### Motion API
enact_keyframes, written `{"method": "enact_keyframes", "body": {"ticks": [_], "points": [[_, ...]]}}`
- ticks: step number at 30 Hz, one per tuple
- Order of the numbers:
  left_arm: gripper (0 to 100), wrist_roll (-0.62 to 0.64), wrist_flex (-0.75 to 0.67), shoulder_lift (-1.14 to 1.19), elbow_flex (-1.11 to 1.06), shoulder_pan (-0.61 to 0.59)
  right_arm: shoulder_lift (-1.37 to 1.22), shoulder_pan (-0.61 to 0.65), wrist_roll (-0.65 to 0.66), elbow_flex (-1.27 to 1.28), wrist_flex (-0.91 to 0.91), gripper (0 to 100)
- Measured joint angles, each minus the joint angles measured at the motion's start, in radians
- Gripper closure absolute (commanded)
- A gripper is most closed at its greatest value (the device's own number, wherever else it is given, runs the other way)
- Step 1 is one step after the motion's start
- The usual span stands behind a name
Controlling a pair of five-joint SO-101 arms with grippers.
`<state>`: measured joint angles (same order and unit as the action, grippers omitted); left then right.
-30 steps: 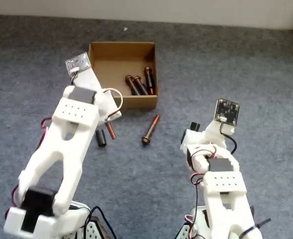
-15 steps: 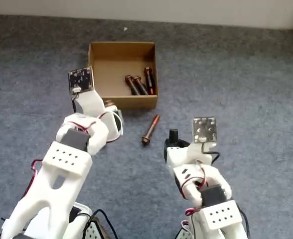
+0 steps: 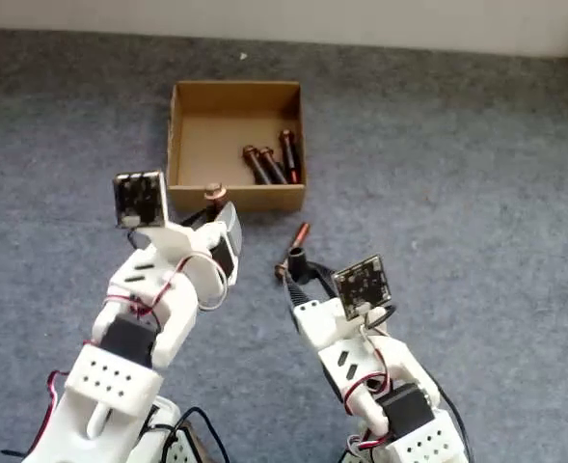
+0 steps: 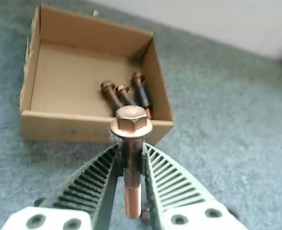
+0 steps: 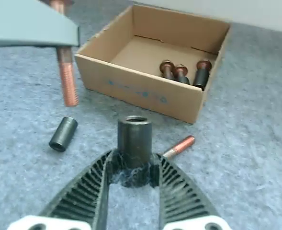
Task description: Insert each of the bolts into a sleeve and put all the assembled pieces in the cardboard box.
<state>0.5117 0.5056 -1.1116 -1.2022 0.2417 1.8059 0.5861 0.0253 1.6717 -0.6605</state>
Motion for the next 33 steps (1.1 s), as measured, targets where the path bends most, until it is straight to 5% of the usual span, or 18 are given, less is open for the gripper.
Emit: {"method": "enact_keyframes", "body": {"ticks": [10, 23, 33], "points": [[100, 0.0, -0.107, -0.327, -0.169, 0.087, 0.0, 0.137, 0.002, 0.0, 0.0, 99.3], [100, -0.006, -0.107, -0.649, -0.361, 0.152, 0.0, 0.152, 0.078, 0.0, 0.074, 99.3], [100, -0.006, 0.014, -0.697, -0.316, 0.16, 0.0, 0.152, 0.078, 0.0, 0.074, 99.3]]}}
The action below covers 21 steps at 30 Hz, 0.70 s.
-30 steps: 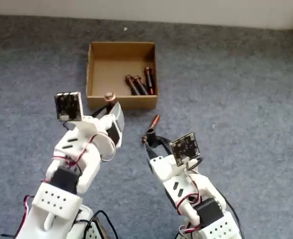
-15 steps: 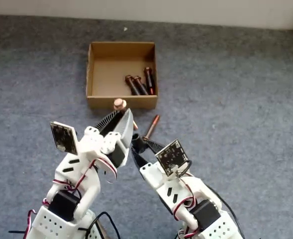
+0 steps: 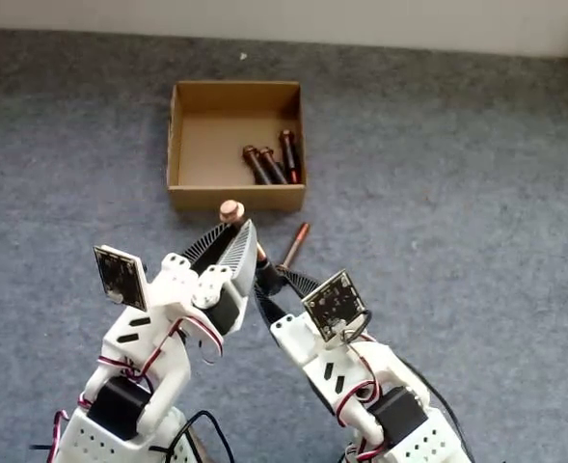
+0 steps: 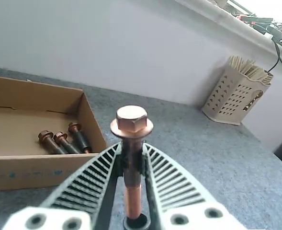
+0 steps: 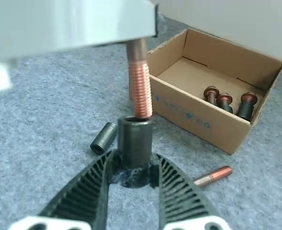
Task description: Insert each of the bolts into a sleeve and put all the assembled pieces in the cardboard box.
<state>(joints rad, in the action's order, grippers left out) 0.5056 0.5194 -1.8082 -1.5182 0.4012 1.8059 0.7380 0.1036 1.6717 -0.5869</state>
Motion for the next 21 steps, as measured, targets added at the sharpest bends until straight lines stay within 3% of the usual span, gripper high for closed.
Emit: {"method": "enact_keyframes", "body": {"ticks": [21], "points": [[99, 0.0, 0.143, -0.002, 0.058, 0.058, 0.0, 0.003, 0.009, 0.0, 0.029, 99.3]]}}
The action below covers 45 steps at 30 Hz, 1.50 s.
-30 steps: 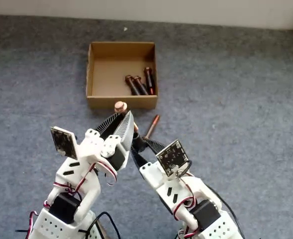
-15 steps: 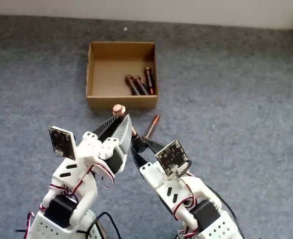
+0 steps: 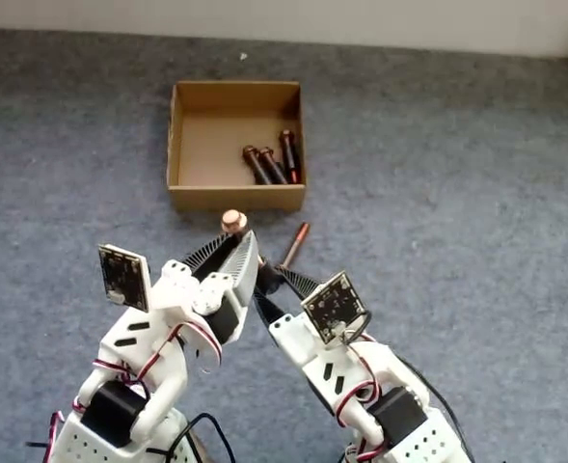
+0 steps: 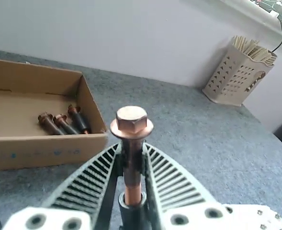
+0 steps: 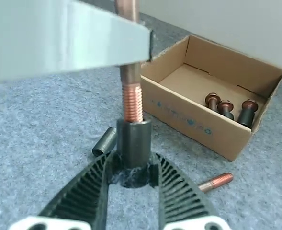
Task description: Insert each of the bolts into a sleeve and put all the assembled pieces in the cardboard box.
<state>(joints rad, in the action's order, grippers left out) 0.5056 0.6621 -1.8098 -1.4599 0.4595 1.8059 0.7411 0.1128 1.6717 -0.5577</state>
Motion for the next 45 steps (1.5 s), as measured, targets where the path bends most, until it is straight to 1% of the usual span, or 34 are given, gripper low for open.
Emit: {"method": "enact_keyframes", "body": {"ticks": [7, 17, 21, 23, 25, 29, 31, 34, 40, 42, 45], "points": [[99, 0.017, 0.112, 0.002, 0.071, 0.04, 0.0, 0.002, 0.0, 0.0, 0.035, 99.3], [99, 0.018, 0.114, -0.005, 0.072, 0.041, -0.002, 0.002, 0.002, 0.0, 0.058, 99.3], [99, -0.068, 0.115, 0.002, 0.041, 0.051, -0.002, 0.002, 0.002, 0.0, 0.066, 99.3], [99, -0.086, 0.115, 0.002, 0.025, 0.057, -0.002, 0.002, 0.002, 0.0, 0.068, 99.3], [96, -0.094, 0.115, 0.002, 0.023, 0.058, -0.002, 0.002, 0.002, 0.0, 0.071, 99.3], [83, -0.1, 0.118, 0.002, 0.021, 0.058, -0.002, 0.002, 0.002, 0.0, 0.071, 99.3], [80, -0.1, 0.14, -0.002, 0.021, 0.058, -0.002, -0.002, 0.002, 0.0, 0.071, 99.3], [81, -0.1, 0.204, 0.002, 0.025, 0.06, -0.002, -0.006, 0.0, 0.0, 0.071, 99.3], [85, -0.114, 0.318, 0.002, 0.097, 0.049, -0.002, -0.08, 0.0, 0.0, 0.071, 99.3], [88, -0.143, 0.319, 0.002, 0.114, 0.02, -0.002, -0.098, 0.0, 0.0, 0.071, 99.3], [96, -0.166, 0.319, 0.002, 0.127, -0.055, -0.002, -0.121, 0.0, 0.0, 0.071, 99.3]]}}
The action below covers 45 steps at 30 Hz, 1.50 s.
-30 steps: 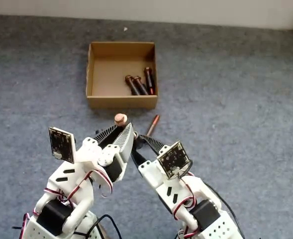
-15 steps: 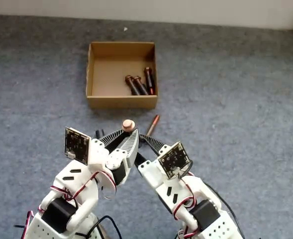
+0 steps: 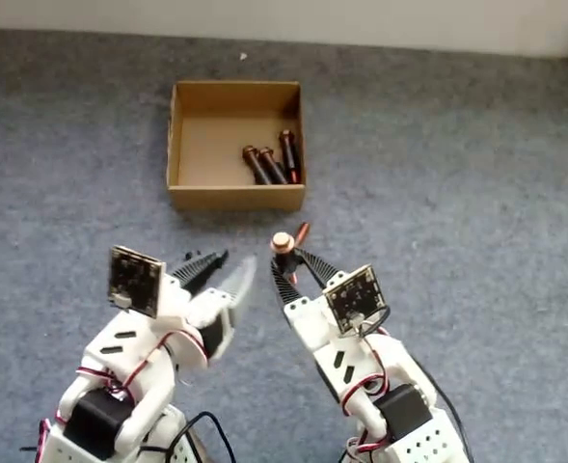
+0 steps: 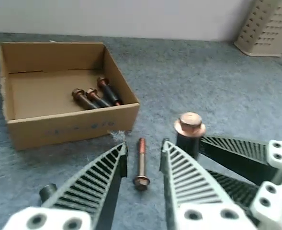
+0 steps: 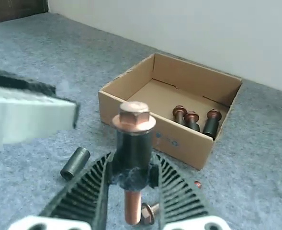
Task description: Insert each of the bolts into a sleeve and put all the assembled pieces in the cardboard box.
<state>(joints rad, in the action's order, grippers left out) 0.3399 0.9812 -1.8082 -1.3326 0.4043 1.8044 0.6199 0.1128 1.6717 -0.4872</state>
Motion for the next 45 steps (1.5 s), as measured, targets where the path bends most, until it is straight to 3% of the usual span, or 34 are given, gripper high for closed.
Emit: {"method": "enact_keyframes", "body": {"ticks": [2, 8, 17, 22, 31, 37, 45], "points": [[100, -0.005, 0.0, -0.002, 0.002, -0.064, 0.0, -0.015, 0.0, 0.0, -0.015, 99.3], [99, -0.005, 0.0, -0.008, -0.011, -0.262, 0.0, -0.058, -0.003, 0.0, -0.044, 99.4], [99, -0.008, 0.0, -0.002, -0.181, -0.508, -0.089, -0.063, -0.126, -0.118, -0.192, 99.4], [99, -0.008, 0.0, -0.002, -0.282, -0.523, -0.361, -0.063, -0.127, -0.285, -0.052, 99.4], [99, -0.008, 0.0, -0.002, -0.311, -0.523, -1.109, -0.066, -0.12, -0.674, 0.367, 99.4], [99, -0.008, 0.0, -0.002, -0.311, -0.523, -1.58, -0.066, 0.08, -0.959, 0.514, 99.4], [99, -0.008, 0.0, -0.002, -0.311, -0.523, -1.985, -0.066, 0.391, -1.195, 0.537, 99.3]]}}
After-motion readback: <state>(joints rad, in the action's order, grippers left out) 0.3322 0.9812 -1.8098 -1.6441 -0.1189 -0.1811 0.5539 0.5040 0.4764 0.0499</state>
